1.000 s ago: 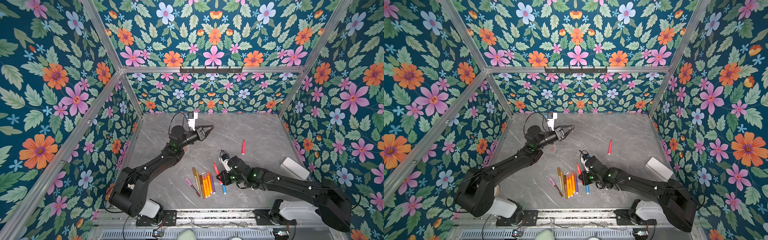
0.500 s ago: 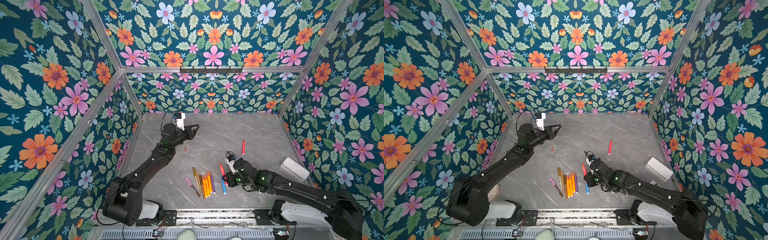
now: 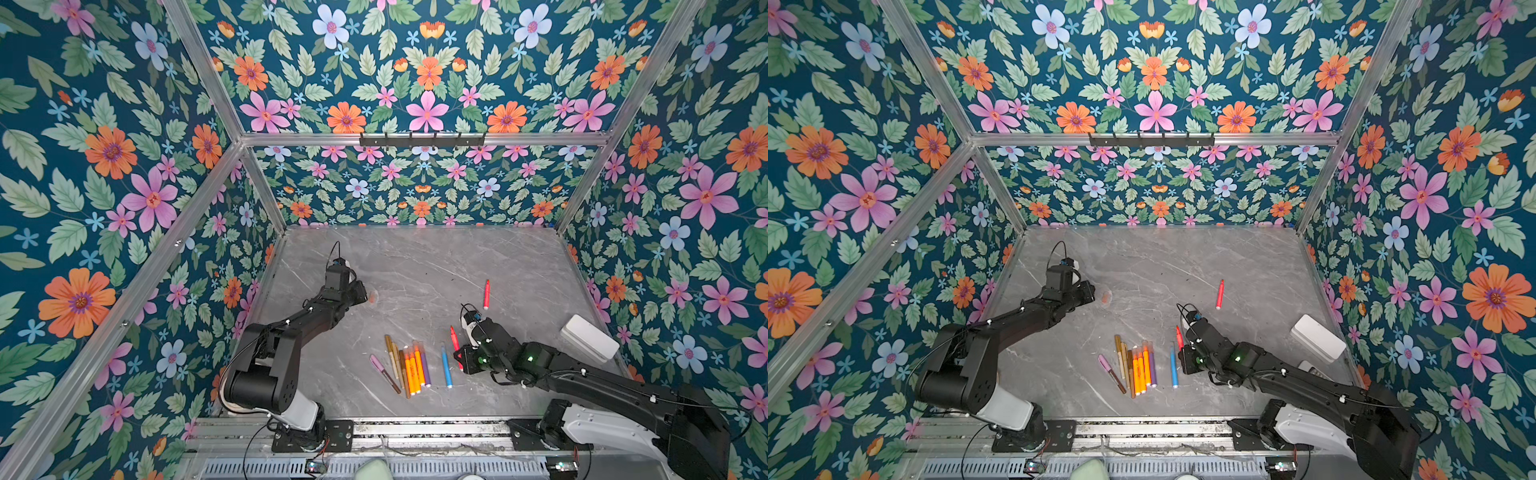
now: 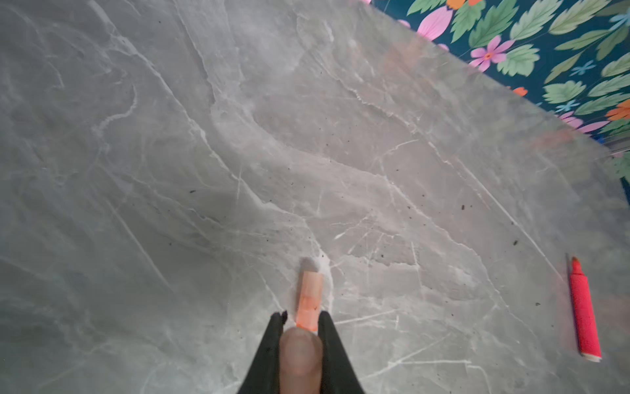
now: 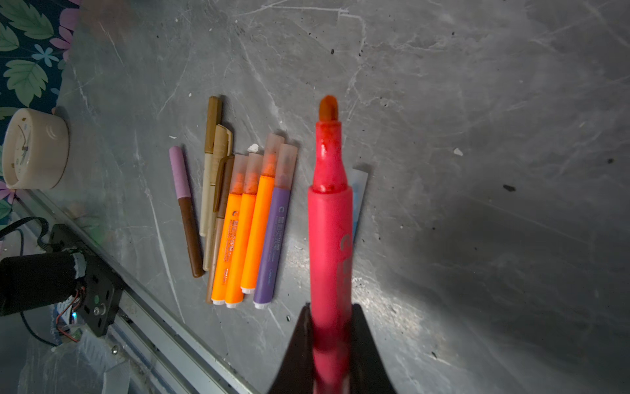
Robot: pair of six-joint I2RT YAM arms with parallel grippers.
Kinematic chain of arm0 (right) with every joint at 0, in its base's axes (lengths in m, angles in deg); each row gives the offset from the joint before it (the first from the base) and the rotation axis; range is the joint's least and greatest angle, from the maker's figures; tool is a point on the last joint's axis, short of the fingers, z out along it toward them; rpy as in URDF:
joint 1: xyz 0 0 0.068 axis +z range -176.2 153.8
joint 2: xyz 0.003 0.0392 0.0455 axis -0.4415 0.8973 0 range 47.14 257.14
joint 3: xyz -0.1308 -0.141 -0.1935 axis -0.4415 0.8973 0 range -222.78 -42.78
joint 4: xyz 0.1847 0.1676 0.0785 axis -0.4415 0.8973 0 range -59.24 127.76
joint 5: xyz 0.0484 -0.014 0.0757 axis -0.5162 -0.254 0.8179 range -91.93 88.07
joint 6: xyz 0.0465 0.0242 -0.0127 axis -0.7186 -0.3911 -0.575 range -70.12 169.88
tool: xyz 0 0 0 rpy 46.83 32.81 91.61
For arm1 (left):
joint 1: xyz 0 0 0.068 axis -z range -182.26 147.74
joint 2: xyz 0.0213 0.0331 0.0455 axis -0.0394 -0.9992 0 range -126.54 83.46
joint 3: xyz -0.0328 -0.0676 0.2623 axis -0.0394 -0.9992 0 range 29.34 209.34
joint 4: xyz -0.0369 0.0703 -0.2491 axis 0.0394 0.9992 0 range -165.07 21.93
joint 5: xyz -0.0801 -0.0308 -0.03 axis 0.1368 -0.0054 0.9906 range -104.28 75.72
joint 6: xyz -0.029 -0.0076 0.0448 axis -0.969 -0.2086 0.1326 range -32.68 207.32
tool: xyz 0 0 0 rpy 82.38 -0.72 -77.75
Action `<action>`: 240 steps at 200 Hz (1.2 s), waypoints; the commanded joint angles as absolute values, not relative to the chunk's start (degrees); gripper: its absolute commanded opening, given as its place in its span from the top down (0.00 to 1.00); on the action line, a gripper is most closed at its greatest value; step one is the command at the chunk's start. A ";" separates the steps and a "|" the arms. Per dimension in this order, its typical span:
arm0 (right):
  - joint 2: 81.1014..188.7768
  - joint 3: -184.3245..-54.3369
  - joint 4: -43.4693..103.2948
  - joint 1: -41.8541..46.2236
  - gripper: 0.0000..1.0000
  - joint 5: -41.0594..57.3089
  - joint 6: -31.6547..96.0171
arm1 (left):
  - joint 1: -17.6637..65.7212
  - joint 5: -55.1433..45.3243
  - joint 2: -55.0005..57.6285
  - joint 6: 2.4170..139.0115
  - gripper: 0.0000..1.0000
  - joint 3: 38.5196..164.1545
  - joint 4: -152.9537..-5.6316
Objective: Open the pen caps
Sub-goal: 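Lower the cap with the left gripper beside the first cap and open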
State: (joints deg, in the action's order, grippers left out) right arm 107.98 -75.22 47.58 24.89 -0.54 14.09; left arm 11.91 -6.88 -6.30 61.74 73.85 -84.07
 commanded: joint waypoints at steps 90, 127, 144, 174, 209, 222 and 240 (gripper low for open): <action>107.11 -74.05 48.09 24.85 1.00 -1.67 13.29 | 11.89 -5.32 -17.19 65.55 0.93 78.38 -83.72; 108.97 -75.10 47.82 24.83 1.00 -1.38 13.30 | 11.89 -3.19 -18.23 65.22 0.89 78.91 -84.12; 109.45 -75.55 47.50 24.84 1.00 -1.40 13.40 | 11.87 -2.86 -18.40 65.17 0.86 78.99 -84.21; 110.75 -76.34 47.21 24.87 1.00 -1.13 13.55 | 11.89 -2.33 -18.93 64.95 0.81 79.25 -84.22; 111.20 -76.62 47.01 24.85 1.00 -1.00 13.76 | 11.89 -2.33 -18.54 64.97 0.78 79.08 -84.13; 111.07 -76.62 47.21 24.88 1.00 -0.99 13.74 | 11.89 -2.33 -18.33 64.91 0.77 78.92 -84.21; 110.70 -76.48 47.46 24.84 1.00 -1.05 13.67 | 11.89 -2.33 -18.32 64.82 0.74 78.91 -84.30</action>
